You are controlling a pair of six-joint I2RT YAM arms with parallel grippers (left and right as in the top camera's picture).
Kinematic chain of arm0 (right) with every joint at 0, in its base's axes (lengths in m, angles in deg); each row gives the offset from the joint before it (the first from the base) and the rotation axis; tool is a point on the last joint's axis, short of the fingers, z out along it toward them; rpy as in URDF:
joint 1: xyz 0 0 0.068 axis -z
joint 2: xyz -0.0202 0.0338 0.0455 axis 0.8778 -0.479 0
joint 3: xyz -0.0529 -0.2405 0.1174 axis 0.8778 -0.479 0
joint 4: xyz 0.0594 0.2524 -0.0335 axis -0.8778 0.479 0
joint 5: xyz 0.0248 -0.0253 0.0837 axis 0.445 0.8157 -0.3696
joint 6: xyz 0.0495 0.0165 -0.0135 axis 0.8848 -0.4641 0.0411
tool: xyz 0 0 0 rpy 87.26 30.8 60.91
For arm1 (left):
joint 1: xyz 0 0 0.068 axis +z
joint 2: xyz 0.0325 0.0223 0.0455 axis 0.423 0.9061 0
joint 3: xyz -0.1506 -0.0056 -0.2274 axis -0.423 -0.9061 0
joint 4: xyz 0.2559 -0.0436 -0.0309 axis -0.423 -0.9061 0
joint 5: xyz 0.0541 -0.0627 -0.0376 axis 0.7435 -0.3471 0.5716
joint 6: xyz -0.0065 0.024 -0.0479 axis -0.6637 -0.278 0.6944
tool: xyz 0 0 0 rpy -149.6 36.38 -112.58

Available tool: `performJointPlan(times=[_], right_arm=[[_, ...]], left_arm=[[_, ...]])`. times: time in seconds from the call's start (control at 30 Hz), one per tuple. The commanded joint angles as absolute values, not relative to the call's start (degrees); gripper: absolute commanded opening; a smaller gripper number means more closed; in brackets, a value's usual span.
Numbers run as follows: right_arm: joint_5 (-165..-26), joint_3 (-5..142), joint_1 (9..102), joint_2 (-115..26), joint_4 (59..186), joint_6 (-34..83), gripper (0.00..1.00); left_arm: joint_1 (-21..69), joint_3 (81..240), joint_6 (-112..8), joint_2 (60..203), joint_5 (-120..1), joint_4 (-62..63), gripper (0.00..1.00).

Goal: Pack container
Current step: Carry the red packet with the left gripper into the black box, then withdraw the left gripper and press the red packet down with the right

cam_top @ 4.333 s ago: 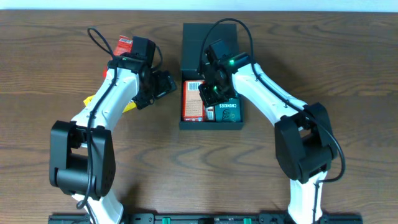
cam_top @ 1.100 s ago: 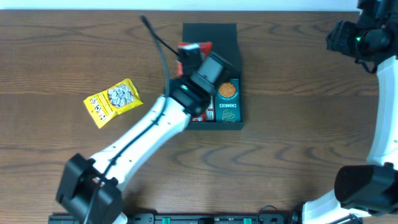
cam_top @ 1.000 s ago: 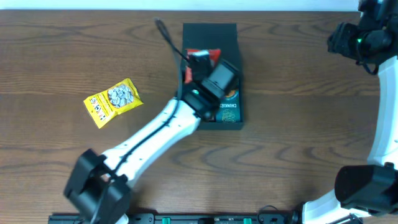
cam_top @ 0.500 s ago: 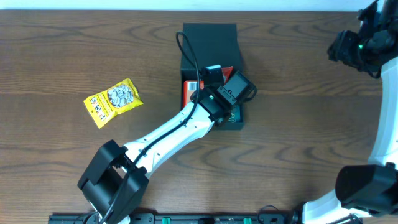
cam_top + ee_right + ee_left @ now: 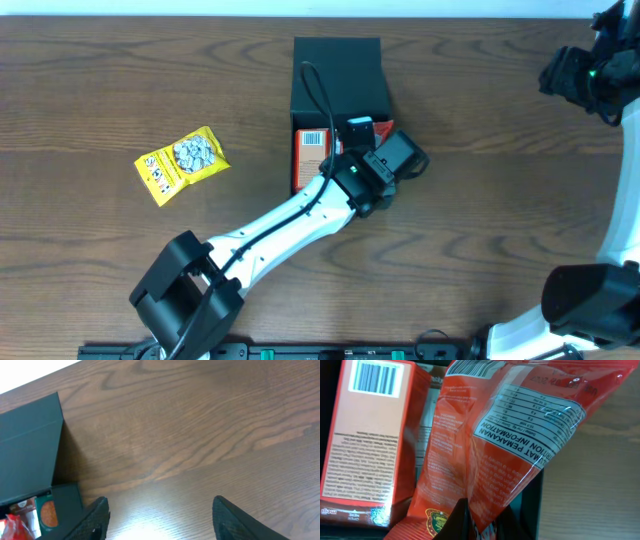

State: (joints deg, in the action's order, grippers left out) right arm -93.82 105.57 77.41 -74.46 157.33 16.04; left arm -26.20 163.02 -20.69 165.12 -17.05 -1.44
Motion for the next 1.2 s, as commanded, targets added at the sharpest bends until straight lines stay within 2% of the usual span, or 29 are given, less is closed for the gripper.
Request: performJointPlan(times=[0.0,0.03,0.1,0.13,0.17,0.3,0.33,0.43,0.47,0.6,0.7,0.87,1.17], right_arm=[[-93.29,106.73,77.96,-73.56,156.76,15.71,0.68],[-93.29,106.73,77.96,-73.56,156.69,15.71,0.68],[-93.29,106.73,77.96,-73.56,156.76,15.71,0.68],[-93.29,106.73,77.96,-73.56,156.8,15.71,0.68],[-93.29,106.73,77.96,-73.56,156.85,15.71,0.68],[-93.29,106.73,77.94,-73.56,157.24,15.71,0.65],[-93.31,106.71,77.9,-73.59,157.52,15.71,0.55],[-93.99,106.16,77.39,-73.65,158.25,15.69,0.03],[-94.69,105.72,77.06,-73.67,158.25,15.69,0.01],[-103.52,101.68,74.86,-73.76,156.04,12.41,0.01],[-105.16,96.76,72.52,-74.05,153.31,11.6,0.02],[-111.93,87.91,67.56,-74.11,147.69,11.14,0.01],[-110.78,82.66,53.39,-78.44,145.33,11.18,0.02]], left_arm=[[-25.96,163.48,-20.01,164.68,-15.08,-1.33,0.61],[-25.96,163.48,-20.03,164.68,-13.92,-0.98,0.77],[-25.96,163.5,-20.08,164.68,-12.33,-0.43,0.83],[-25.96,163.5,-20.43,164.68,-11.67,-0.02,0.92],[-25.96,163.52,-21.13,164.68,-10.97,0.53,0.96],[-25.96,165.09,-24.36,164.68,-9.01,0.38,0.95],[-25.96,166.27,-25.56,164.66,-7.83,-0.17,0.95],[-25.8,171.04,-26.72,164.57,-2.56,-4.39,0.95],[-25.56,172.81,-26.7,164.42,-0.46,-6.38,0.95],[-22.39,179.63,-26.63,163.26,6.69,-15.88,0.95],[-16.95,180.94,-26.17,160.64,6.27,-20.85,0.95],[-1.98,180.92,-25.47,155.94,-1.14,-27.64,0.95],[18.85,180.42,-34.31,154.45,-23.15,-28.45,0.95]])
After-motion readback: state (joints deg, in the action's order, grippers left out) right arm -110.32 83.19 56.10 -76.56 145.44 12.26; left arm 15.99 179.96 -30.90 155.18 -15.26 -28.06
